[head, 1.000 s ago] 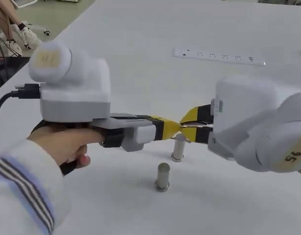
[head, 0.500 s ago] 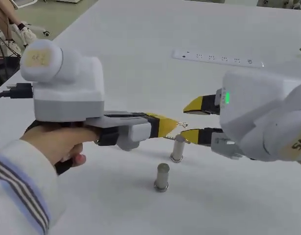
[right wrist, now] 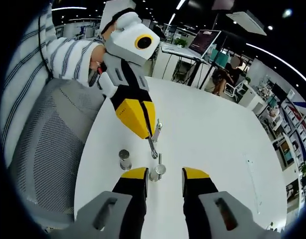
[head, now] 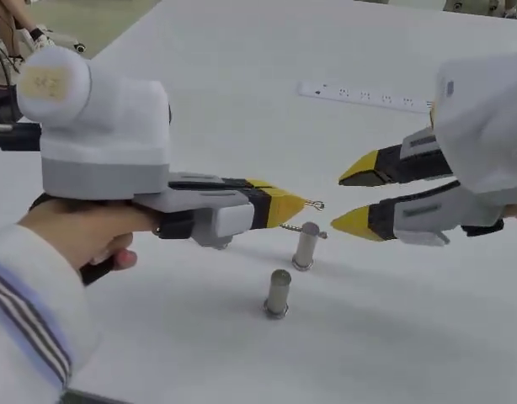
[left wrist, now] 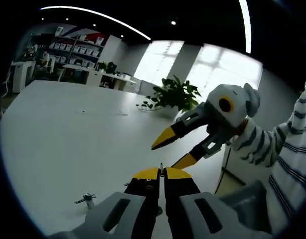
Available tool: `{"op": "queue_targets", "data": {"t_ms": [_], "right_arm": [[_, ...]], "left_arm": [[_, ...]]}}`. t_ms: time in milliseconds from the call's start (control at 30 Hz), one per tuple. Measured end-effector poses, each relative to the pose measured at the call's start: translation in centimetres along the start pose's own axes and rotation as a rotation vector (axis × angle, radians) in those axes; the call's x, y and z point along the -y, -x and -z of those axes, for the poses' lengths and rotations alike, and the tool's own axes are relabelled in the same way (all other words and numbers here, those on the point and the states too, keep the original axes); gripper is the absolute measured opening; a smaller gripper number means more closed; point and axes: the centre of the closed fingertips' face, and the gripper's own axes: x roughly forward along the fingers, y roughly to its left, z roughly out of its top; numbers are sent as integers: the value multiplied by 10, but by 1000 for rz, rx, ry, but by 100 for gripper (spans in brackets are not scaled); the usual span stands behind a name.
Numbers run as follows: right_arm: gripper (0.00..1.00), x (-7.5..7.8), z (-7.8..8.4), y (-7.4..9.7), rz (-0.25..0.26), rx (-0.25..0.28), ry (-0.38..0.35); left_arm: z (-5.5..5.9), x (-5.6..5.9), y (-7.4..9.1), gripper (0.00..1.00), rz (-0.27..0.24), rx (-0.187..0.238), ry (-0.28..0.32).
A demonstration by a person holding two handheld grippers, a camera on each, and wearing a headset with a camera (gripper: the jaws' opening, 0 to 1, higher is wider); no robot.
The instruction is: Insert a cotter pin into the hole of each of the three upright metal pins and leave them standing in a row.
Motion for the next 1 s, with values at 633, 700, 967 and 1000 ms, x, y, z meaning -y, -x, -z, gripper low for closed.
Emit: {"op": "queue_targets", "data": {"t_ms": [633, 700, 967, 1000], "right_arm": [[9, -34, -15, -4, -225, 111, -151], [5, -36, -14, -5, -231, 112, -145], [0, -45, -12, -5, -255, 116, -117], [0, -46, -11, -4, -255, 115, -111]], "left_arm": [[5, 25, -3, 0, 102, -33, -350], [5, 26, -3, 0, 109, -35, -377], [9, 26, -2, 0, 140, -48, -409], [10, 25, -2, 0, 144, -53, -421]]}}
